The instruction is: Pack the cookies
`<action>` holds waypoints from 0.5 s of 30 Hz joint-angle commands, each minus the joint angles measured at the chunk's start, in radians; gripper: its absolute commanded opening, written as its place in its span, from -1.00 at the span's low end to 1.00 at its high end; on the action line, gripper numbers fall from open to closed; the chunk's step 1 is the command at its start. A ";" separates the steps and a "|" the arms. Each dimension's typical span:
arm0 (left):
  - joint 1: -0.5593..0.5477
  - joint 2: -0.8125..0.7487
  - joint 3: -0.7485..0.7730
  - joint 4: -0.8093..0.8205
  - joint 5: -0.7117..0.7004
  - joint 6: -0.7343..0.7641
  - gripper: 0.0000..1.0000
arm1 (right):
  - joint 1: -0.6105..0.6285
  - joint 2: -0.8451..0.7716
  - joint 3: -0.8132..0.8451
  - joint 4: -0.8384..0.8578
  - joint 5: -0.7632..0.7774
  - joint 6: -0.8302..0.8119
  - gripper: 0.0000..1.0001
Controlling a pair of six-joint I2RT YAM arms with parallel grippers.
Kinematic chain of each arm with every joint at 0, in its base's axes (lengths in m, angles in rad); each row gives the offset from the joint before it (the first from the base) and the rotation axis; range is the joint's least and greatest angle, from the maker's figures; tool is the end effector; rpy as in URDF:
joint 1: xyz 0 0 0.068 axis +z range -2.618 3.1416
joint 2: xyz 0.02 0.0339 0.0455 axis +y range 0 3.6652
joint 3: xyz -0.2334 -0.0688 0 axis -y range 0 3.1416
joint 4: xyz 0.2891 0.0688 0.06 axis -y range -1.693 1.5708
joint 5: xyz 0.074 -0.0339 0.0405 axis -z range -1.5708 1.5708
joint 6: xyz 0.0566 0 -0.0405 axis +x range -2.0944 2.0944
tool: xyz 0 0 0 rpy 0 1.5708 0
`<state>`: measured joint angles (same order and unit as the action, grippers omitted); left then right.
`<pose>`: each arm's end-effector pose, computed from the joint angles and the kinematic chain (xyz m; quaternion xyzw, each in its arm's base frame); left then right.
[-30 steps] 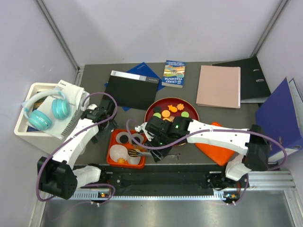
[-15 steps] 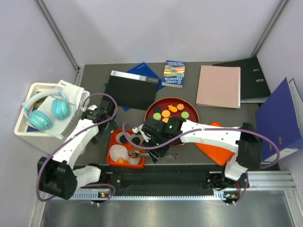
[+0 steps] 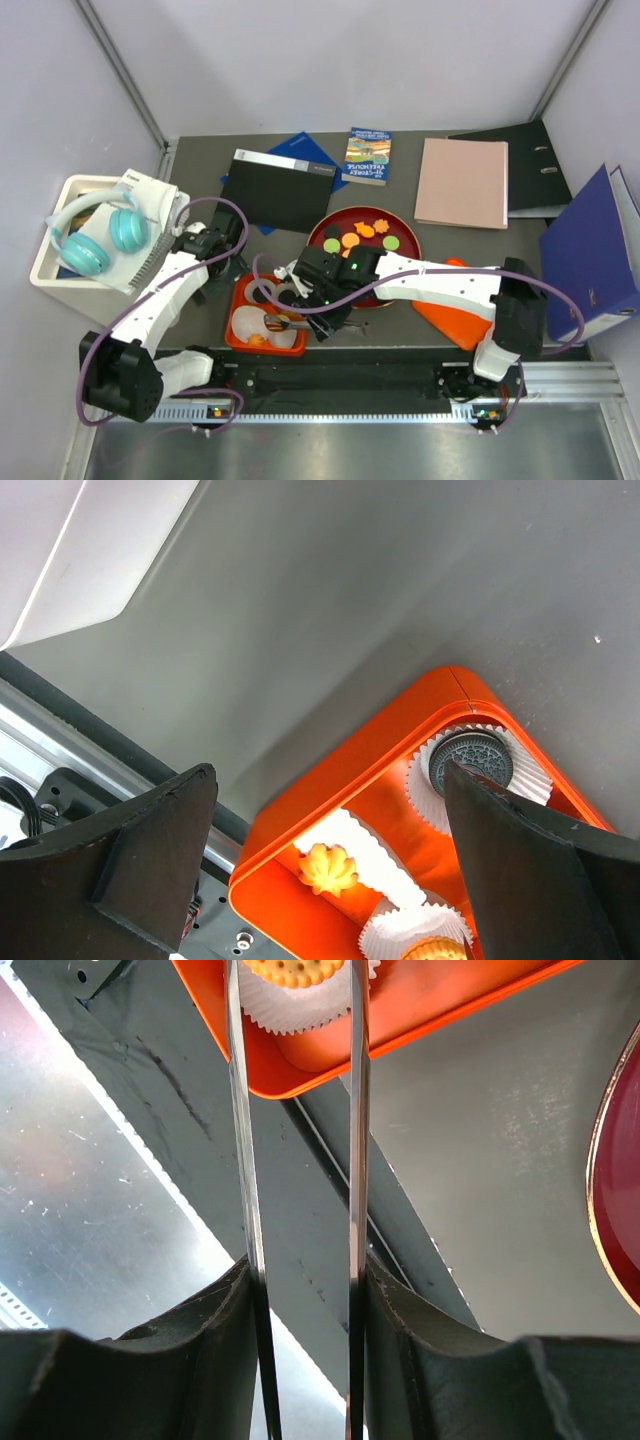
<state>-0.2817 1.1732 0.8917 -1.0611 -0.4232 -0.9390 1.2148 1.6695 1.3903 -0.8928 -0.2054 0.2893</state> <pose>0.2489 -0.0478 0.1837 -0.3361 0.9116 0.1072 0.2108 0.1243 0.3674 0.2045 -0.4534 0.8634 0.2080 0.0752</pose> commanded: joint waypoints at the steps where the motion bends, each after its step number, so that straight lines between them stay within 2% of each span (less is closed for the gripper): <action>1: 0.006 -0.006 -0.007 0.007 0.003 0.012 0.98 | 0.014 -0.010 0.041 0.026 0.003 -0.002 -0.25; 6: 0.006 -0.004 -0.008 0.012 0.006 0.012 0.98 | 0.014 -0.016 0.042 0.022 0.003 -0.001 -0.24; 12: 0.006 -0.001 -0.007 0.013 0.008 0.011 0.98 | 0.015 -0.027 0.044 0.012 0.009 0.001 -0.02; 15: 0.006 0.002 -0.005 0.018 0.009 0.009 0.98 | 0.015 -0.031 0.049 0.008 0.014 0.004 0.01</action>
<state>-0.2817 1.1740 0.8917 -1.0542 -0.4156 -0.9360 1.2148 1.6695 1.3903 -0.8963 -0.2031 0.2913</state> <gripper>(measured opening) 0.990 0.500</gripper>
